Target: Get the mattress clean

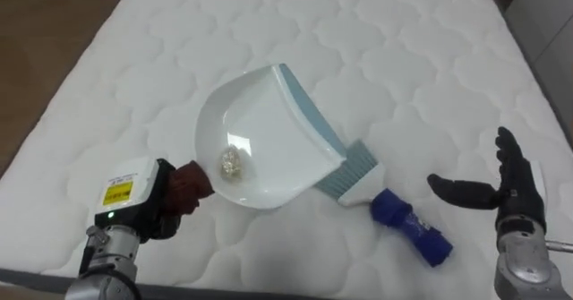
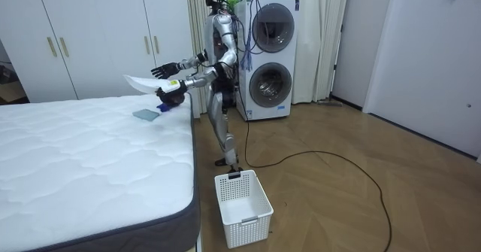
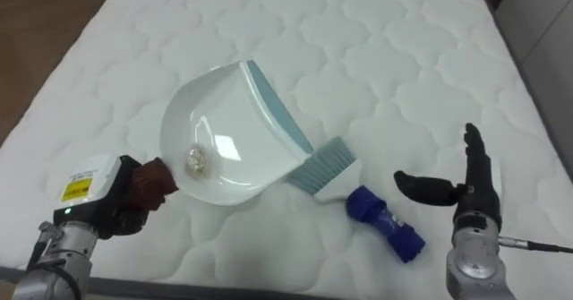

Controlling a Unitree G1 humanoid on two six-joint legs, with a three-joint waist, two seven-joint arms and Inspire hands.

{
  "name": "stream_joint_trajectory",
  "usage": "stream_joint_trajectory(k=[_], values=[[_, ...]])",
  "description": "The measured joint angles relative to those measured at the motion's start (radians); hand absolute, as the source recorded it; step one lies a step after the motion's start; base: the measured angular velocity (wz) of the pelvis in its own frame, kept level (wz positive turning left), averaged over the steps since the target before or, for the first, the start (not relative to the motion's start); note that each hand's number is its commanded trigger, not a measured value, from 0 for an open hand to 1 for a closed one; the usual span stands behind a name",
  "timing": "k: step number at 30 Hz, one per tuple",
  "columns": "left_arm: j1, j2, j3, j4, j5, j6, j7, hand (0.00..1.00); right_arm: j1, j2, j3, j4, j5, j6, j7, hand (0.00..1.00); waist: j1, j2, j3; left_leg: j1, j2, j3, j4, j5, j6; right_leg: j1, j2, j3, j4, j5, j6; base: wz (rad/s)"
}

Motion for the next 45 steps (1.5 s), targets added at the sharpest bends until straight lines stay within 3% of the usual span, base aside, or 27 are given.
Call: stream_joint_trajectory(k=[11, 15, 17, 21, 26, 29, 32, 33, 34, 35, 36, 37, 38, 39, 40, 41, 42, 43, 44, 45], values=[[0.035, -0.011, 0.076, -0.091, -0.016, -0.001, -0.001, 1.0, 0.007, 0.002, -0.036, -0.074, -0.02, 0.001, -0.009, 0.0, 0.021, 0.024, 0.0094, 0.001, -0.001, -0.007, 0.001, 0.0, 0.0, 0.004, 0.005, -0.012, -0.005, 0.003, 0.0, 0.01], [0.068, -0.045, 0.114, -0.13, -0.018, -0.041, 0.0, 1.0, 0.017, 0.003, -0.034, -0.133, -0.093, -0.002, -0.008, 0.0, 0.034, 0.025, 0.0095, 0.001, -0.002, -0.026, -0.001, 0.0, -0.001, 0.01, 0.006, -0.023, -0.005, 0.003, 0.0, 0.06], [0.081, -0.055, 0.114, -0.13, -0.018, -0.045, 0.0, 1.0, 0.018, 0.003, -0.033, -0.135, -0.122, -0.02, -0.009, 0.0, 0.033, 0.024, 0.0095, 0.008, -0.004, -0.039, -0.001, 0.0, -0.001, 0.024, 0.006, -0.027, -0.006, 0.003, 0.0, 0.23], [0.095, -0.07, 0.112, -0.13, -0.031, -0.061, 0.0, 1.0, 0.034, 0.011, -0.034, -0.148, -0.154, -0.029, -0.024, 0.0, 0.021, 0.018, 0.0092, -0.008, -0.022, -0.139, 0.005, 0.002, -0.002, 0.041, 0.006, -0.029, -0.007, 0.0, 0.003, 0.53], [0.095, -0.078, 0.115, -0.13, -0.034, -0.062, -0.001, 1.0, 0.036, 0.029, -0.034, -0.177, -0.187, -0.039, -0.024, 0.0, 0.038, -0.003, 0.0076, -0.03, -0.038, -0.226, 0.033, 0.011, -0.006, 0.062, 0.007, -0.036, -0.008, -0.003, 0.008, 0.62], [0.095, -0.085, 0.115, -0.129, -0.036, -0.061, -0.001, 1.0, 0.038, 0.03, -0.034, -0.177, -0.202, -0.043, -0.025, 0.0, 0.054, -0.014, 0.0069, -0.056, -0.046, -0.274, 0.055, 0.012, -0.008, 0.067, 0.007, -0.073, -0.005, -0.007, 0.007, 0.64], [0.096, -0.086, 0.114, -0.129, -0.035, -0.058, -0.003, 1.0, 0.045, 0.03, -0.034, -0.176, -0.211, -0.042, -0.025, 0.0, 0.052, -0.019, 0.008, -0.103, -0.055, -0.284, 0.093, 0.012, -0.008, 0.066, 0.003, -0.145, 0.001, -0.018, 0.011, 0.85], [0.099, -0.089, 0.113, -0.129, -0.034, -0.057, -0.005, 1.0, 0.06, 0.032, -0.034, -0.175, -0.213, -0.042, -0.024, 0.0, 0.052, -0.019, 0.0093, -0.109, -0.061, -0.323, 0.106, 0.013, -0.009, 0.056, 0.003, -0.159, 0.03, -0.028, 0.013, 0.93], [0.101, -0.092, 0.113, -0.129, -0.034, -0.056, -0.006, 1.0, 0.07, 0.032, -0.035, -0.176, -0.218, -0.042, -0.024, 0.0, 0.05, -0.019, 0.0094, -0.109, -0.066, -0.344, 0.111, 0.014, -0.011, 0.052, 0.004, -0.158, 0.034, -0.035, 0.012, 0.93], [0.101, -0.101, 0.117, -0.129, -0.036, -0.056, -0.006, 1.0, 0.085, 0.032, -0.04, -0.176, -0.241, -0.043, -0.022, 0.0, 0.054, -0.021, 0.0109, -0.112, -0.075, -0.379, 0.122, 0.015, -0.012, 0.049, 0.016, -0.122, 0.023, -0.047, 0.009, 0.86], [0.101, -0.116, 0.129, -0.129, -0.037, -0.055, -0.006, 1.0, 0.086, 0.032, -0.043, -0.177, -0.256, -0.046, -0.019, 0.0, 0.06, -0.02, 0.0135, -0.117, -0.085, -0.403, 0.127, 0.018, -0.018, 0.028, 0.03, -0.078, -0.007, -0.041, -0.004, 0.81], [0.101, -0.122, 0.133, -0.128, -0.037, -0.055, -0.006, 1.0, 0.085, 0.031, -0.044, -0.176, -0.262, -0.052, -0.019, 0.0, 0.059, -0.019, 0.0137, -0.121, -0.09, -0.41, 0.128, 0.02, -0.021, 0.023, 0.029, -0.084, -0.014, -0.036, -0.03, 0.73], [0.102, -0.133, 0.141, -0.129, -0.037, -0.058, -0.006, 1.0, 0.083, 0.03, -0.047, -0.176, -0.27, -0.069, -0.021, 0.0, 0.053, -0.012, 0.0142, -0.14, -0.08, -0.358, 0.122, 0.029, -0.025, 0.031, 0.016, -0.131, -0.007, -0.032, -0.04, 1.03], [0.098, -0.135, 0.145, -0.129, -0.037, -0.063, -0.006, 1.0, 0.082, 0.031, -0.049, -0.176, -0.271, -0.082, -0.025, 0.0, 0.037, -0.003, 0.013, -0.167, -0.028, -0.167, 0.114, 0.04, -0.014, 0.033, 0.012, -0.209, -0.006, -0.032, -0.041, 1.19], [0.096, -0.135, 0.146, -0.129, -0.037, -0.065, -0.006, 1.0, 0.083, 0.031, -0.051, -0.176, -0.271, -0.083, -0.025, 0.0, 0.023, -0.002, 0.0125, -0.178, 0.004, -0.055, 0.115, 0.044, -0.008, 0.033, 0.011, -0.245, -0.003, -0.034, -0.044, 1.36], [0.091, -0.134, 0.146, -0.129, -0.038, -0.071, -0.007, 1.0, 0.082, 0.031, -0.056, -0.176, -0.272, -0.084, -0.025, 0.0, 0.016, 0.0, 0.0135, -0.195, 0.056, 0.112, 0.136, 0.044, -0.005, 0.027, 0.007, -0.309, 0.002, -0.041, -0.051, 1.05], [0.086, -0.133, 0.146, -0.13, -0.039, -0.079, -0.006, 1.0, 0.073, 0.033, -0.065, -0.175, -0.272, -0.084, -0.024, 0.0, 0.013, 0.002, 0.0214, -0.23, 0.103, 0.201, 0.201, 0.025, -0.008, 0.018, 0.003, -0.403, 0.002, -0.053, -0.055, 0.81], [0.088, -0.131, 0.149, -0.13, -0.039, -0.08, -0.006, 1.0, 0.071, 0.037, -0.066, -0.175, -0.274, -0.084, -0.021, 0.0, 0.015, 0.006, 0.0201, -0.247, 0.136, 0.228, 0.255, 0.005, -0.018, 0.022, 0.003, -0.456, 0.003, -0.058, -0.052, 0.61], [0.092, -0.129, 0.157, -0.129, -0.039, -0.077, -0.011, 1.0, 0.073, 0.049, -0.066, -0.178, -0.284, -0.084, -0.014, 0.0, 0.008, 0.002, 0.0218, -0.253, 0.199, 0.265, 0.335, -0.028, -0.051, 0.041, 0.001, -0.537, 0.01, -0.071, -0.042, 0.75], [0.09, -0.128, 0.159, -0.129, -0.038, -0.077, -0.011, 1.0, 0.071, 0.057, -0.066, -0.179, -0.283, -0.084, -0.01, 0.0, 0.001, 0.001, 0.0225, -0.252, 0.251, 0.271, 0.361, -0.045, -0.074, 0.057, -0.01, -0.608, 0.037, -0.092, -0.03, 0.89]])
